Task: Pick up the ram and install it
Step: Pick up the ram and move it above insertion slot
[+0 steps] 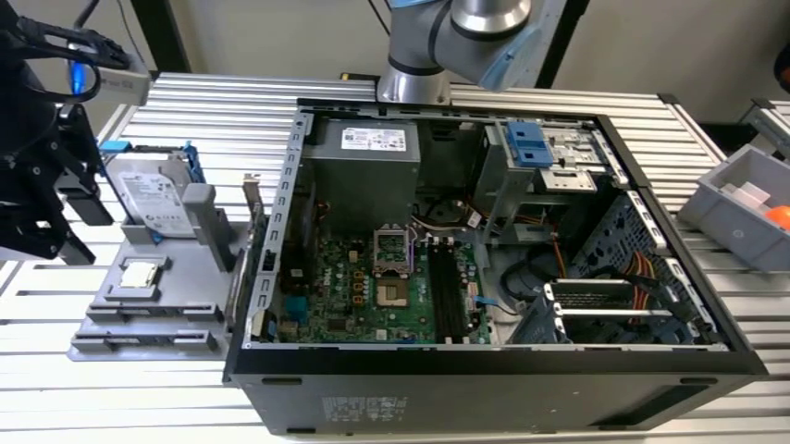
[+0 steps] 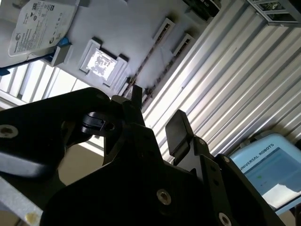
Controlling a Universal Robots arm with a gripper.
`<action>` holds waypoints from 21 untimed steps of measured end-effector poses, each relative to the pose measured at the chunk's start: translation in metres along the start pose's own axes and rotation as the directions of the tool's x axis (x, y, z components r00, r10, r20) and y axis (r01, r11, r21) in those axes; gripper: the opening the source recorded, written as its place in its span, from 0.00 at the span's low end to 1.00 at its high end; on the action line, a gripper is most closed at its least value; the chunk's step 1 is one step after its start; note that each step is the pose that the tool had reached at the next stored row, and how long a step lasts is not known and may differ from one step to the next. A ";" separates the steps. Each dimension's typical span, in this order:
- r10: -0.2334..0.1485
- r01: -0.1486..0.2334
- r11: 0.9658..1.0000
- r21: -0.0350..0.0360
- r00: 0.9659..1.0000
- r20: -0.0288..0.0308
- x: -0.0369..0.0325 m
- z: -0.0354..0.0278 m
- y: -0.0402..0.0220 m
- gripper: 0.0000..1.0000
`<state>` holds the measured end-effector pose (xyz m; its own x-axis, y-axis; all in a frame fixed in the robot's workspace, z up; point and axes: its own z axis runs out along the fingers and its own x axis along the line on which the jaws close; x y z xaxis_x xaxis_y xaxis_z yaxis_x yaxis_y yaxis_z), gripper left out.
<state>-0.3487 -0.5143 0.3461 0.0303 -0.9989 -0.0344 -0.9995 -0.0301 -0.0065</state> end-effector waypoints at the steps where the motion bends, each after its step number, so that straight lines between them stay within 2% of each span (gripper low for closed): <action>1: 0.002 -0.002 1.000 0.000 1.000 0.000 0.0000 0.0014 0.0001 1.00; 10: 0.016 -0.016 1.000 0.000 1.000 0.000 0.0004 0.0130 0.0002 1.00; 15: 0.016 -0.016 1.000 -0.011 1.000 0.000 0.0006 0.0193 0.0002 1.00; 21: 0.016 -0.016 1.000 -0.011 1.000 0.000 0.0009 0.0273 0.0002 1.00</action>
<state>-0.3487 -0.5143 0.3187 0.0144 -0.9993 -0.0347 -0.9999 -0.0145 0.0046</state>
